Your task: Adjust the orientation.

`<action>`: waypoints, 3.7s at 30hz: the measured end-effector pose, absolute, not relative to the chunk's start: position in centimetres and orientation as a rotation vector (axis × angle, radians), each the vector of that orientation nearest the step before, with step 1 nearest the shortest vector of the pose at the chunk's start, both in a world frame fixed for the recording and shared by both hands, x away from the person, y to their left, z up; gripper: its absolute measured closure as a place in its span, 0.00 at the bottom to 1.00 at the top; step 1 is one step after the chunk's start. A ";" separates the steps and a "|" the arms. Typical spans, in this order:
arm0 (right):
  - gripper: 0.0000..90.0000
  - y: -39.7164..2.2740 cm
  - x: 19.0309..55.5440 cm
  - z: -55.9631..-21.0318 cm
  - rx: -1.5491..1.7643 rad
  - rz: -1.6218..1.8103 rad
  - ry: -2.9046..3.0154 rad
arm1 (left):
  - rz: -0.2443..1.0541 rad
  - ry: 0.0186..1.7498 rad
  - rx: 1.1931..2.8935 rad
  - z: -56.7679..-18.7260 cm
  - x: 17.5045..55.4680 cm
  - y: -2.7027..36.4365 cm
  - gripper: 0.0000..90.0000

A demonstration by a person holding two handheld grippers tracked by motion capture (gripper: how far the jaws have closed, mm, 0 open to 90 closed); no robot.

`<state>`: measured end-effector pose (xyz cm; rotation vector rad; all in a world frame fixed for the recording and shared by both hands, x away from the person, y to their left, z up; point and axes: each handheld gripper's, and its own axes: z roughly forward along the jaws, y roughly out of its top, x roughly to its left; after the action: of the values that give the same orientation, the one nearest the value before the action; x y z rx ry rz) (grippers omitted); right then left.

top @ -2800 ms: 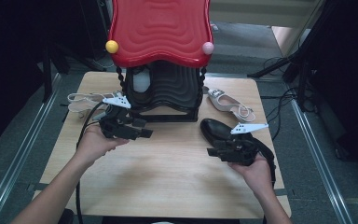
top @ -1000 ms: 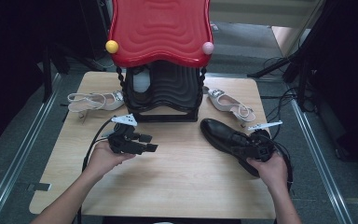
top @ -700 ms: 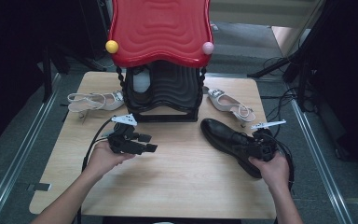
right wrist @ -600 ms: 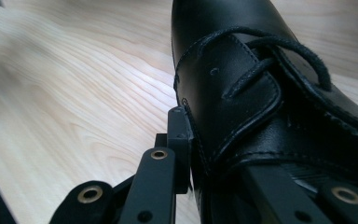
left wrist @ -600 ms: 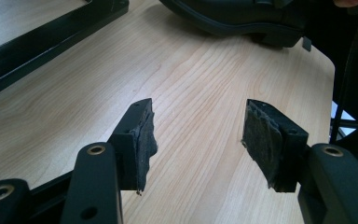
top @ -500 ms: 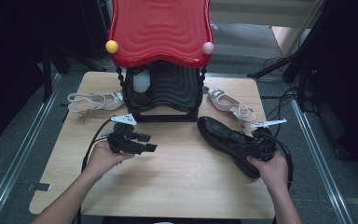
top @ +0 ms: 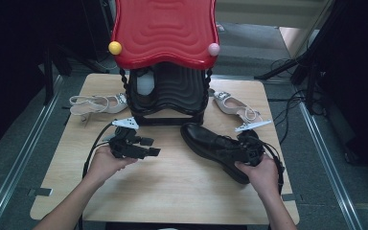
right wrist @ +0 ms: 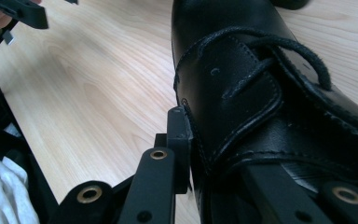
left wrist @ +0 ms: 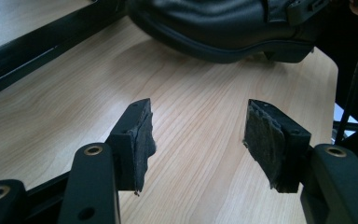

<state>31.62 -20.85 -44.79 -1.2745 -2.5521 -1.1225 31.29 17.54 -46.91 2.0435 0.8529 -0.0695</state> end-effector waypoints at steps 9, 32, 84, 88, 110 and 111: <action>0.91 -16.0 32.1 -45.2 -1.156 -1.094 -2.573 | -0.067 0.875 2.013 -47.0 30.9 17.9 0.45; 0.83 -10.0 31.9 -46.9 -1.104 -1.094 -2.609 | -0.049 0.914 2.019 -47.6 30.2 17.7 0.50; 1.00 -17.2 33.7 -48.5 -1.249 -1.160 -2.538 | -0.106 0.913 2.051 -50.8 31.1 14.7 1.00; 1.00 -17.1 33.0 -48.5 -1.244 -1.154 -2.535 | -0.108 0.909 2.043 -50.9 31.3 14.8 1.00; 1.00 -15.9 30.2 -48.4 -1.244 -1.109 -2.519 | -0.117 0.908 2.038 -50.9 33.0 14.2 0.99; 1.00 -15.9 30.1 -48.4 -1.240 -1.110 -2.519 | -0.118 0.906 2.038 -50.9 33.1 14.1 0.99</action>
<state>30.08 -15.91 -48.44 -1.2396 -2.5191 -1.1099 33.06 14.09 -50.92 2.0375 0.9059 -0.1179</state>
